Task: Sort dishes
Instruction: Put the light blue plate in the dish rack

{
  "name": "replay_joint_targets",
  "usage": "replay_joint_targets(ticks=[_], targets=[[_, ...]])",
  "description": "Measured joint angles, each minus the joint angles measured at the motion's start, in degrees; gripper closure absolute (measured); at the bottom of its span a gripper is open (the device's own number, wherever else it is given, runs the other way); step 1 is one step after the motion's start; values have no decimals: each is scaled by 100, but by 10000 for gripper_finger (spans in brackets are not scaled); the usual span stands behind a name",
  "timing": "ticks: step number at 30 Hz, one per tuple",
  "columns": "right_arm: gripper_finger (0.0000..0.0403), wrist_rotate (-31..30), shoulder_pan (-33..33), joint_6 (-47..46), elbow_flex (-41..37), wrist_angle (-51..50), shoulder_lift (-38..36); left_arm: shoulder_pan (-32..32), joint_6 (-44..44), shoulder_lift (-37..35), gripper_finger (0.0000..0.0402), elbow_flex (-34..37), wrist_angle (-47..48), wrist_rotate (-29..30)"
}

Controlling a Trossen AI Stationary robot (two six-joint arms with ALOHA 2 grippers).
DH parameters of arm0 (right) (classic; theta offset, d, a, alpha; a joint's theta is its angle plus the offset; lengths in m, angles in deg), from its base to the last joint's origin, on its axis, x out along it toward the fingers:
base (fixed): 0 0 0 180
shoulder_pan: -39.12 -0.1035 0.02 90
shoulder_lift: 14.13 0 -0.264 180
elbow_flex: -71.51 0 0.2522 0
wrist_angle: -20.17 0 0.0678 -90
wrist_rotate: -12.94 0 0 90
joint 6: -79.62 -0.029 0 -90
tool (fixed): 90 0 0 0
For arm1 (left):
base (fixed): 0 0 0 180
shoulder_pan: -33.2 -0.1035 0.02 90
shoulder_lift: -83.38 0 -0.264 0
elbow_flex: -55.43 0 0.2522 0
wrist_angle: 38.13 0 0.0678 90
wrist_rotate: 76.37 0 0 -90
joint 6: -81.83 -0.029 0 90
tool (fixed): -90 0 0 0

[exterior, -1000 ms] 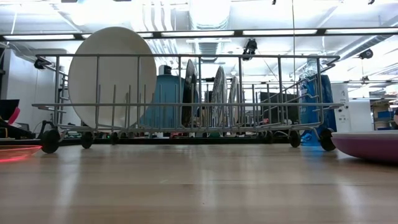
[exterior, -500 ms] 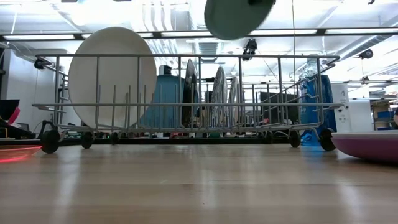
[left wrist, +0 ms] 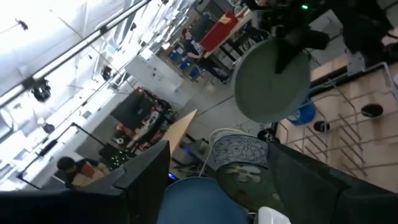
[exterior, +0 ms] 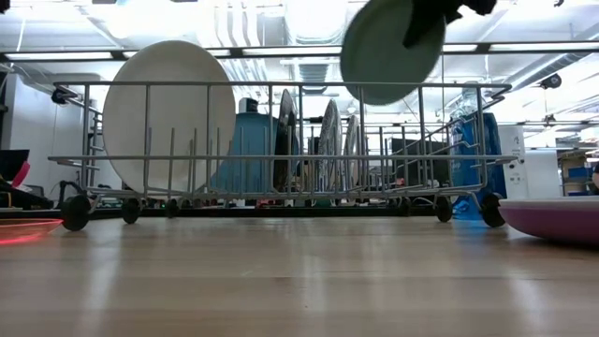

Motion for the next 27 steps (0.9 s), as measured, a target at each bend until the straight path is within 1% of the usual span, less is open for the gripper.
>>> replay_joint_targets(ticks=[5,7,11,18,23,27], targets=[[380,47,8,-932,0,-688,-17,-2,83,-216,146,2,-2,10],[380,59,20,-1231,0,-750,-17,-2,93,-289,146,4,0,126],[380,123,25,-1590,-51,-630,46,-2,95,-451,146,7,167,348],[380,176,25,-2233,-142,-407,388,-2,339,-753,146,7,437,361],[380,154,-14,-2459,-142,87,623,-2,597,-941,146,9,722,361],[380,171,-45,-2731,-142,65,798,-4,851,-1051,146,9,1028,360]])
